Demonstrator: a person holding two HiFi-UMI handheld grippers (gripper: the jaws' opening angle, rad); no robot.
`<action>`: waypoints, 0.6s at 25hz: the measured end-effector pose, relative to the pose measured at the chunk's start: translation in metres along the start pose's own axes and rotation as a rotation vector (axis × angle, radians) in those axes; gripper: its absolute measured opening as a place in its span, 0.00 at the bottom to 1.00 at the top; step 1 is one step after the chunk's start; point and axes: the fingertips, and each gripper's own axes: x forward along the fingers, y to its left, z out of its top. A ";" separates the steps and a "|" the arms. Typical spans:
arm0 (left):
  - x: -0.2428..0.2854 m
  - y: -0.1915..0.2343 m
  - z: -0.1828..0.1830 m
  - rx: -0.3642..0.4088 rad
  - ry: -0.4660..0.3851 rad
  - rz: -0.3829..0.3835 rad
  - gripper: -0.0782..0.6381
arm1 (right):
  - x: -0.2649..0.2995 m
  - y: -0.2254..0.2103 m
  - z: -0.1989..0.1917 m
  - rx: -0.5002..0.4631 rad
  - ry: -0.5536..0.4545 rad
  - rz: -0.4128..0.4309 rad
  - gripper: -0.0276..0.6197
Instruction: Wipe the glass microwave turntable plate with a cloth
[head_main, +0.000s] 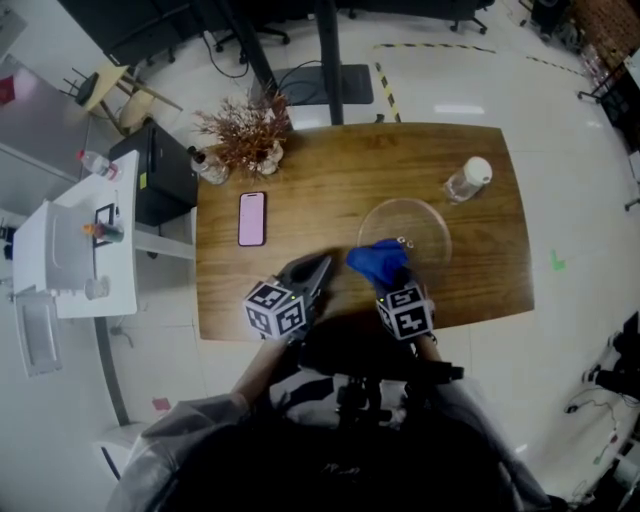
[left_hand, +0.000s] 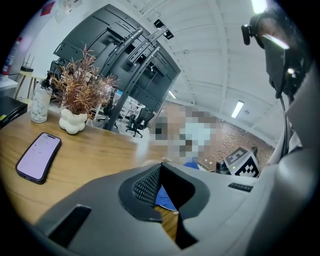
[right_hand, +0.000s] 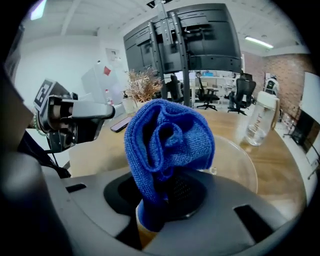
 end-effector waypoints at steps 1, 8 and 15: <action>0.000 0.000 -0.001 0.001 0.000 -0.001 0.11 | 0.005 0.003 0.002 -0.023 0.007 0.006 0.18; -0.002 -0.002 -0.003 -0.004 0.001 0.002 0.10 | 0.003 -0.009 -0.008 -0.003 0.024 -0.012 0.19; 0.000 -0.001 -0.004 -0.008 0.003 0.007 0.10 | -0.043 -0.052 -0.050 0.117 0.036 -0.119 0.19</action>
